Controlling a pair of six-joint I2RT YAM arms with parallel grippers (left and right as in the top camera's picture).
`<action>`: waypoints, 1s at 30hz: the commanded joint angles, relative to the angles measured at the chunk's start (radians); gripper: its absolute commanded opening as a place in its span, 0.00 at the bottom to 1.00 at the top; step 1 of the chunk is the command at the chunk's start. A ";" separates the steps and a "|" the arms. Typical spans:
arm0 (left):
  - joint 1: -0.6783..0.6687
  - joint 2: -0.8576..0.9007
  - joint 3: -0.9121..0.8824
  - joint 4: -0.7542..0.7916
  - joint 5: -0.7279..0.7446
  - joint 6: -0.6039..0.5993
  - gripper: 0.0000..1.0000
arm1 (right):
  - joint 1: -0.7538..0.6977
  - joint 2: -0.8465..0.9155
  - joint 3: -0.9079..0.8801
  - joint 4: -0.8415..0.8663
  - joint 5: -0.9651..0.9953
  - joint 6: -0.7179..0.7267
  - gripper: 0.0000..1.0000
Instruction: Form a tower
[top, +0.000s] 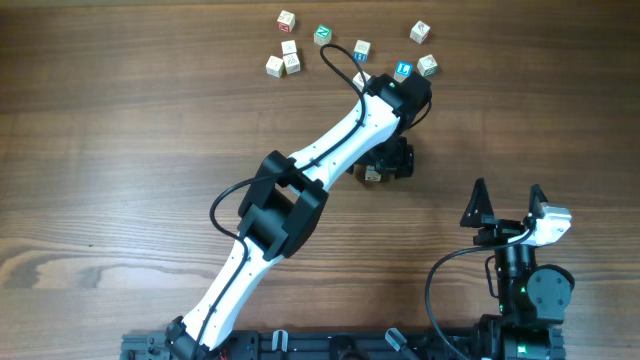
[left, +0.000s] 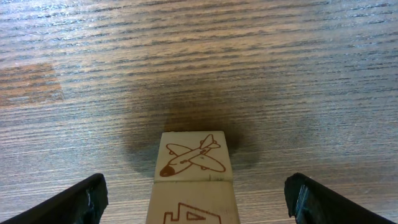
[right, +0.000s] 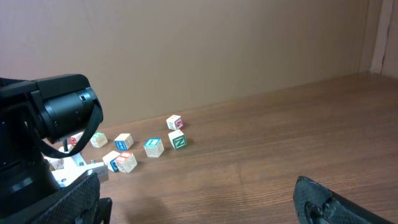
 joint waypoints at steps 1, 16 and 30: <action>0.003 -0.039 -0.010 -0.003 0.015 -0.003 0.95 | 0.004 -0.006 -0.001 0.003 -0.015 0.006 1.00; 0.003 -0.086 0.051 -0.010 -0.041 0.026 0.99 | 0.004 -0.006 -0.001 0.003 -0.015 0.006 1.00; 0.061 -0.507 0.064 -0.005 -0.483 0.031 1.00 | 0.004 -0.006 -0.001 0.003 -0.016 0.012 1.00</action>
